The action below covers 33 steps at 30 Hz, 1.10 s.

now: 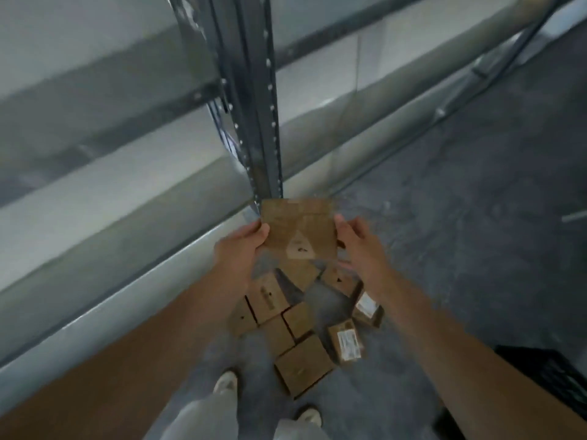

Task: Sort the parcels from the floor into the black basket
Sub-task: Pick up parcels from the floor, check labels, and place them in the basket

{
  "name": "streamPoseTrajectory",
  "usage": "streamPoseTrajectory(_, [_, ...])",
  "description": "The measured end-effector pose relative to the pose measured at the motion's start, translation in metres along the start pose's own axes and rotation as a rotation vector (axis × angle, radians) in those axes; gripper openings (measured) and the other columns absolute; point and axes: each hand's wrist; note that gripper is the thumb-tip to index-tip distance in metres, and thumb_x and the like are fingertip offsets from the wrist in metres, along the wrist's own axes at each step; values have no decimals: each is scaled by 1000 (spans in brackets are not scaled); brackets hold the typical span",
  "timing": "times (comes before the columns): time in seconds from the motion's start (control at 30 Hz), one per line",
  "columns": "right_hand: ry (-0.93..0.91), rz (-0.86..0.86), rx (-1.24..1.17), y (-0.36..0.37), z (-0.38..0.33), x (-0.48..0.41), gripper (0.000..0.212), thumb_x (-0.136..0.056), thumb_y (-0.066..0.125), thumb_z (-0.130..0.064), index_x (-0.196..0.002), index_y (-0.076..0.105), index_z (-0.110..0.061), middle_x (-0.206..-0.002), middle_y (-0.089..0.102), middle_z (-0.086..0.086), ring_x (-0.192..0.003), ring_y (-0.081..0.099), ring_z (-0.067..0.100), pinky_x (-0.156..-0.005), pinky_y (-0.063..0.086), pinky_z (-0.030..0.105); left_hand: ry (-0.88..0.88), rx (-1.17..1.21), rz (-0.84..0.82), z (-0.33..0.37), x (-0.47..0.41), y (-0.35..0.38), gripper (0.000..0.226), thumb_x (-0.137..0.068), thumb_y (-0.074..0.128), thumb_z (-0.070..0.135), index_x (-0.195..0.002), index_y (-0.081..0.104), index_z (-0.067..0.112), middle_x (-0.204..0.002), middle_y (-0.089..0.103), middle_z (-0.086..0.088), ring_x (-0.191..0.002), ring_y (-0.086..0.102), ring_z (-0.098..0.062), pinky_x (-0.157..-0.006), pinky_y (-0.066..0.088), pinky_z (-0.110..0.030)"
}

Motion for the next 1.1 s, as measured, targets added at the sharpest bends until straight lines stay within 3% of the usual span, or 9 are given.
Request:
streamPoseTrajectory(0.1, [-70, -119, -119, -5, -76, 32, 16, -102, 51, -25, -110, 52, -11, -122, 62, 19, -106, 66, 30, -87, 58, 43, 243, -43, 3, 75, 48, -2, 34, -84, 75, 9, -116, 71, 20, -117, 71, -3, -108, 66, -17, -103, 49, -35])
streamPoseTrajectory(0.23, [-198, -231, -149, 10, -164, 74, 32, -103, 46, -6, -135, 49, -8, -130, 60, 10, -111, 63, 28, -82, 57, 36, 456, -13, 65, 152, 115, -25, 40, -83, 71, -5, -121, 68, 8, -110, 72, -1, -86, 68, 1, -81, 51, -10])
streamPoseTrajectory(0.3, [-238, -241, -90, 26, -202, 95, 32, -102, 47, -4, -133, 51, -9, -128, 60, 10, -107, 63, 26, -81, 57, 39, 525, -27, 84, 175, 142, -47, 39, -81, 73, -5, -117, 71, 9, -106, 74, 0, -83, 69, 2, -82, 52, -10])
streamPoseTrajectory(0.4, [-287, -251, -6, 60, -244, 127, 18, -99, 55, -16, -117, 56, -16, -121, 62, 8, -101, 64, 22, -87, 57, 48, 551, -23, 130, 192, 174, -91, 33, -80, 73, -6, -110, 70, 8, -108, 74, -4, -88, 70, -5, -77, 54, -13])
streamPoseTrajectory(0.5, [-342, -335, 36, 104, -274, 168, 24, -99, 51, -41, -113, 51, -21, -112, 60, 2, -102, 62, 19, -87, 57, 48, 592, 28, 196, 204, 203, -141, 25, -83, 73, -2, -103, 63, 8, -109, 72, -4, -91, 69, -3, -70, 52, -11])
streamPoseTrajectory(0.67, [-385, -481, 32, 202, -285, 237, 35, -97, 52, -49, -110, 51, -17, -109, 65, 4, -97, 67, 21, -73, 60, 41, 663, 81, 377, 214, 256, -250, 23, -85, 75, 33, -98, 65, 17, -97, 74, 9, -95, 68, -3, -76, 48, -14])
streamPoseTrajectory(0.9, [-321, -808, -12, 363, -268, 366, 23, -91, 69, -29, -89, 51, -14, -106, 70, 10, -104, 66, 21, -82, 55, 62, 636, 171, 680, 199, 339, -439, 30, -86, 71, 44, -89, 65, 14, -80, 69, 8, -89, 66, -15, -83, 51, -29])
streamPoseTrajectory(1.0, [-296, -943, 22, 431, -258, 424, 22, -90, 70, -26, -92, 52, -14, -106, 69, 9, -105, 65, 20, -84, 55, 61, 619, 220, 758, 183, 373, -518, 30, -84, 72, 47, -87, 64, 18, -90, 69, 2, -99, 67, -21, -99, 51, -43])
streamPoseTrajectory(1.1, [-244, -1100, 51, 489, -244, 480, 22, -90, 69, -23, -106, 57, -13, -110, 68, 8, -104, 64, 18, -85, 55, 60, 623, 277, 851, 164, 411, -582, 29, -85, 71, 47, -87, 63, 19, -101, 68, -6, -102, 67, -24, -101, 50, -46])
Point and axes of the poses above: each hand's wrist, its own x-axis away from the middle knuckle, its own y-axis out of the palm, z = x × y
